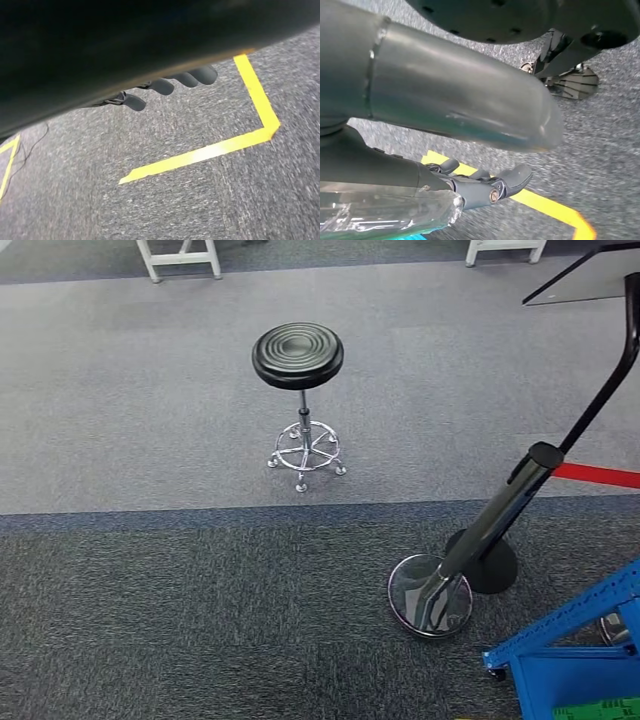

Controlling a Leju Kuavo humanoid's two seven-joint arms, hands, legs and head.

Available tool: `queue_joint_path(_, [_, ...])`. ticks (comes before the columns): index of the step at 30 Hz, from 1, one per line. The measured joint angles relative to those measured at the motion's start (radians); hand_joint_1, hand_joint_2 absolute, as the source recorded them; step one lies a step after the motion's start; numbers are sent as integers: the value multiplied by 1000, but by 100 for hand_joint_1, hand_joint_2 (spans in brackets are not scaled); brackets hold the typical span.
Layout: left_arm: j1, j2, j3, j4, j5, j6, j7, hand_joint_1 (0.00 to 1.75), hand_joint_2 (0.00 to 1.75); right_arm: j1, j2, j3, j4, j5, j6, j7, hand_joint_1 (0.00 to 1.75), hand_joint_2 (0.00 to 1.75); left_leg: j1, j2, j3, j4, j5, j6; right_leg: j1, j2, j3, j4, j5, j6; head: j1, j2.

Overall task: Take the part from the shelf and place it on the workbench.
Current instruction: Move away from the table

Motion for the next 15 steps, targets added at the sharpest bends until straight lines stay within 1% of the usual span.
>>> queue_joint_path(1, [0,0,0,0,0,0,0,0,0,1,0,0,2,-2,0,0,0,0,-1,-4,10,-28,30,6,2,14,1,0,1,0,0,0])
queue_joint_path(2, [0,1,0,0,-1,0,0,0,0,1,0,-1,5,-2,-1,-1,0,0,-3,-16,34,-84,71,16,4,28,2,0,1,0,0,0])
queue_joint_path(3, [0,3,-1,0,-1,1,0,0,0,1,1,-1,7,-3,-1,-1,0,0,-5,-42,61,-149,107,28,5,40,1,0,3,0,1,0])
queue_joint_path(4, [0,5,-1,0,-1,2,0,0,0,0,1,-1,9,-3,-1,-2,0,0,-6,-67,85,-206,133,38,5,53,-1,1,4,2,1,0])
queue_joint_path(5, [0,7,-2,0,-1,4,0,0,0,-2,2,-1,11,-4,-1,-3,0,0,-8,-88,100,-244,142,45,4,64,-5,3,6,5,0,0])
queue_joint_path(6, [0,7,-2,-1,-2,7,0,0,0,-2,2,-2,13,-7,-1,-5,0,0,-10,-97,106,-262,141,49,1,75,-11,3,8,11,0,0])
queue_joint_path(7, [-1,5,-2,-2,-4,12,0,0,0,-2,2,-3,15,-11,-1,-8,0,0,-10,-90,109,-272,140,50,0,87,-16,1,11,18,-2,0])
queue_joint_path(8, [-1,4,-3,-4,-8,17,0,0,0,1,0,-5,17,-18,-1,-12,0,0,-9,-79,112,-282,142,49,-2,88,-22,1,13,24,-2,0])
queue_joint_path(9, [-2,1,-6,-5,-14,23,0,0,0,4,-2,-8,20,-26,-1,-17,0,0,-7,-67,115,-290,146,49,-1,73,-27,6,8,30,-1,0])
queue_joint_path(10, [-2,-3,-9,-6,-21,27,0,0,0,6,-4,-12,22,-33,-1,-22,0,0,-5,-54,118,-299,150,50,0,49,-39,26,-7,35,2,0])
queue_joint_path(11, [-2,-6,-14,-7,-27,30,1,0,0,7,-6,-17,24,-39,-1,-27,0,0,-3,-40,121,-304,152,50,1,19,-59,67,-34,40,5,0])
queue_joint_path(12, [-1,-10,-19,-7,-32,32,1,0,0,7,-7,-21,27,-44,-1,-32,0,0,-3,-25,121,-305,152,52,0,-5,-86,125,-69,46,7,0])
queue_joint_path(13, [1,-13,-23,-8,-36,32,3,0,0,7,-8,-25,29,-49,-2,-36,0,0,-4,-8,120,-305,150,53,-2,-16,-117,191,-101,51,8,0])
queue_joint_path(14, [2,-15,-27,-8,-39,32,4,0,0,8,-9,-29,32,-55,-3,-41,0,0,-4,9,120,-305,150,53,-4,-22,-140,243,-121,56,8,0])
queue_joint_path(15, [2,-16,-30,-8,-43,32,4,0,0,10,-11,-33,37,-60,-5,-45,0,0,-4,24,119,-305,148,52,-7,-26,-147,264,-122,61,8,0])
